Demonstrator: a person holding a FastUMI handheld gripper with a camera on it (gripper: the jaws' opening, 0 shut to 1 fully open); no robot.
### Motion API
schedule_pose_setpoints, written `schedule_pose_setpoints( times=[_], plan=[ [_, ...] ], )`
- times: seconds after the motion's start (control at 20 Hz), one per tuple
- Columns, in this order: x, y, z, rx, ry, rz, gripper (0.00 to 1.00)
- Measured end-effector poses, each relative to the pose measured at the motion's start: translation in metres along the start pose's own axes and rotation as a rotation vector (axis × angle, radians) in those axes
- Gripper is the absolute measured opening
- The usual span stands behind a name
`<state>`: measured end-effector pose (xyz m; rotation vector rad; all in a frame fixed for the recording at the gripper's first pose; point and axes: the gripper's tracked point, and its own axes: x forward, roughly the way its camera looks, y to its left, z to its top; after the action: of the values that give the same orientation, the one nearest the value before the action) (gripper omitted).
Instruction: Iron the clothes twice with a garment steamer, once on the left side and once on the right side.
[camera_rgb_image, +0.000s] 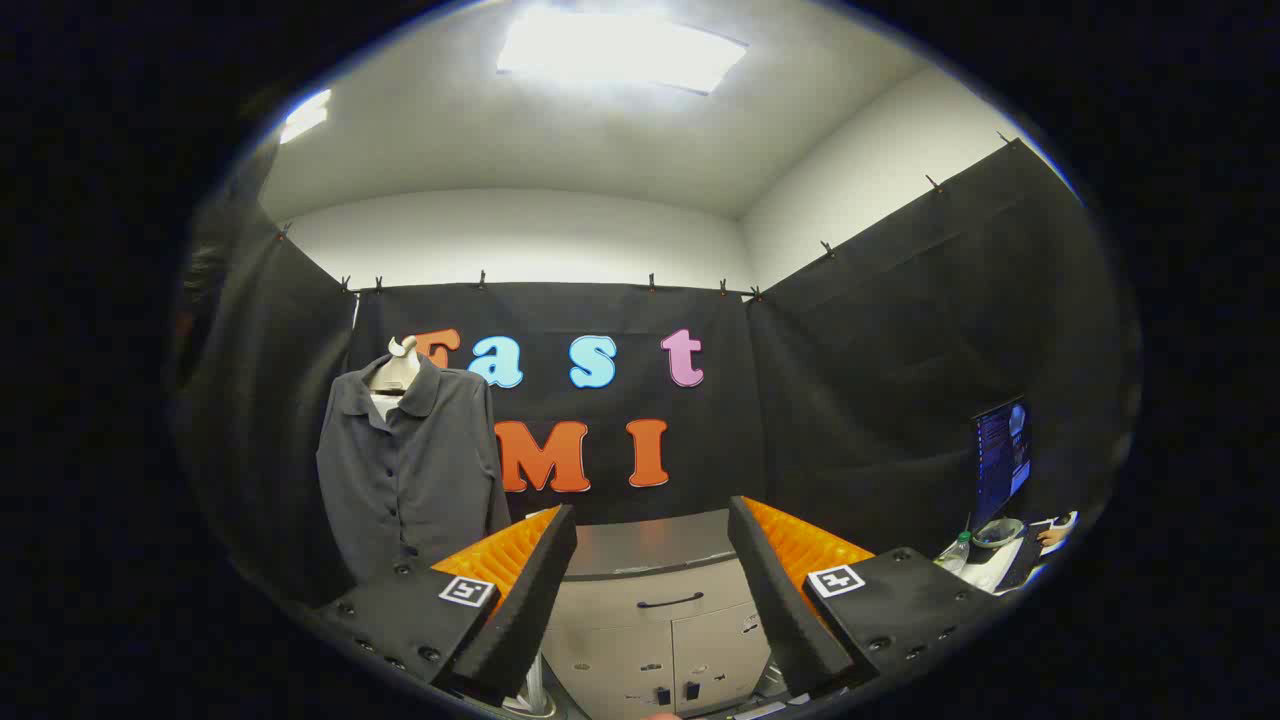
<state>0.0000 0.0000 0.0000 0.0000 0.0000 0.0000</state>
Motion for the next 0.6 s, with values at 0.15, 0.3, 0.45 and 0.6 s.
schedule_pose_setpoints(
  times=[0.15,0.3,0.45,0.6],
  plan=[
    [-0.0001,-0.0006,0.0031,0.001,-0.008,-0.001,0.98],
    [-0.0011,-0.0017,0.0033,-0.005,-0.009,-0.001,0.98],
    [-0.001,-0.003,0.0036,-0.012,-0.009,-0.004,0.98],
    [-0.002,-0.0038,0.0029,-0.016,-0.008,-0.009,0.98]
  ],
)
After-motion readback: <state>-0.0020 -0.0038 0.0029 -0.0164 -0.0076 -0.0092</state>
